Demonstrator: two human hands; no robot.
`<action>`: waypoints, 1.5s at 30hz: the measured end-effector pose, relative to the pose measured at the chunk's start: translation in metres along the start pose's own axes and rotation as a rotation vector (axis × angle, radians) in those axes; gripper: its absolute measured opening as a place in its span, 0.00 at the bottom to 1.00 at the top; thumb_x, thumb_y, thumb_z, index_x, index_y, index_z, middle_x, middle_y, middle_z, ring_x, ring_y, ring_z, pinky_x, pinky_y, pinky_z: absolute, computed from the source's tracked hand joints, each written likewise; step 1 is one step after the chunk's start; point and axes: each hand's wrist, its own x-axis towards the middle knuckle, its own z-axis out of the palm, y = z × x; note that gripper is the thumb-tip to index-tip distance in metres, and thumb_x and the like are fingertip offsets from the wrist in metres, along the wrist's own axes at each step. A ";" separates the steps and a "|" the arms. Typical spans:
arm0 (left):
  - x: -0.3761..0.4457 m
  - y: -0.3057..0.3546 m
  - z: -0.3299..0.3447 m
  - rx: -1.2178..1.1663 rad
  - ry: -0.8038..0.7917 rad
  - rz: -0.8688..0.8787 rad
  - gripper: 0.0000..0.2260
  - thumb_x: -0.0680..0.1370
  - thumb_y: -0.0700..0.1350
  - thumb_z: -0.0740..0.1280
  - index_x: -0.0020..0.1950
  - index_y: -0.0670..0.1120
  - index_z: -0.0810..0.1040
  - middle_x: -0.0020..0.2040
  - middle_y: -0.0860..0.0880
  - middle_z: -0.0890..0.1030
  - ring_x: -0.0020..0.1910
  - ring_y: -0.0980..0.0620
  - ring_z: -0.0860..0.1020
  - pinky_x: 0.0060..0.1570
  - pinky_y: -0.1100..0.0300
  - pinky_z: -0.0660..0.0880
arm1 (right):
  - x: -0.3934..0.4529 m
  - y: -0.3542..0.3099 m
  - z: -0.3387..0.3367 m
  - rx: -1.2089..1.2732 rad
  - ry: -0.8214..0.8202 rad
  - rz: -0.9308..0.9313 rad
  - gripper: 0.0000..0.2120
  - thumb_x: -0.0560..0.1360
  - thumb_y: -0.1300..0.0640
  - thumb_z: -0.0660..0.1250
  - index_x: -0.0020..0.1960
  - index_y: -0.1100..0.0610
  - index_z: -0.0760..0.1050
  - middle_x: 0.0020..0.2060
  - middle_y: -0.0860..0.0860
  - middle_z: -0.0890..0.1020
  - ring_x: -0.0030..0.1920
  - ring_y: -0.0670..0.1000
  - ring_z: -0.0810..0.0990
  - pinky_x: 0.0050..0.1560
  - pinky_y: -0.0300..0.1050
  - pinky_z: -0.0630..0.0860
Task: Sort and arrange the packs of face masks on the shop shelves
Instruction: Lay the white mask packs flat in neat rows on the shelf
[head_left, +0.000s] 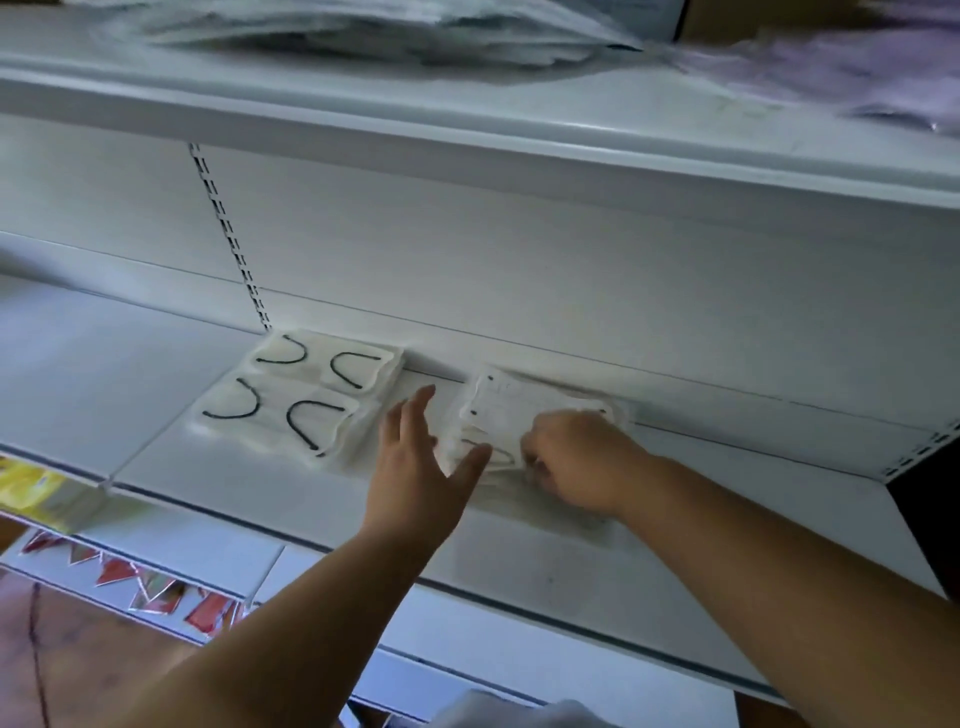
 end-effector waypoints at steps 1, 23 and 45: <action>-0.003 -0.003 0.000 0.083 0.016 0.050 0.37 0.73 0.58 0.74 0.77 0.57 0.61 0.74 0.51 0.64 0.66 0.51 0.72 0.61 0.55 0.73 | -0.004 -0.004 0.004 0.070 -0.088 -0.011 0.09 0.77 0.47 0.64 0.49 0.51 0.79 0.50 0.50 0.78 0.49 0.54 0.78 0.51 0.49 0.75; -0.004 -0.014 0.017 0.591 -0.424 0.354 0.21 0.81 0.59 0.61 0.75 0.61 0.67 0.76 0.57 0.66 0.75 0.52 0.62 0.74 0.53 0.57 | 0.011 0.033 0.006 0.008 0.418 0.139 0.07 0.65 0.63 0.73 0.43 0.58 0.80 0.34 0.53 0.78 0.32 0.59 0.77 0.37 0.46 0.69; 0.035 -0.018 0.002 0.331 -0.258 -0.237 0.11 0.79 0.55 0.66 0.58 0.51 0.77 0.58 0.51 0.76 0.48 0.53 0.77 0.45 0.57 0.76 | -0.056 -0.003 0.068 0.474 0.423 0.878 0.27 0.70 0.43 0.75 0.62 0.58 0.76 0.57 0.57 0.77 0.58 0.61 0.76 0.57 0.54 0.76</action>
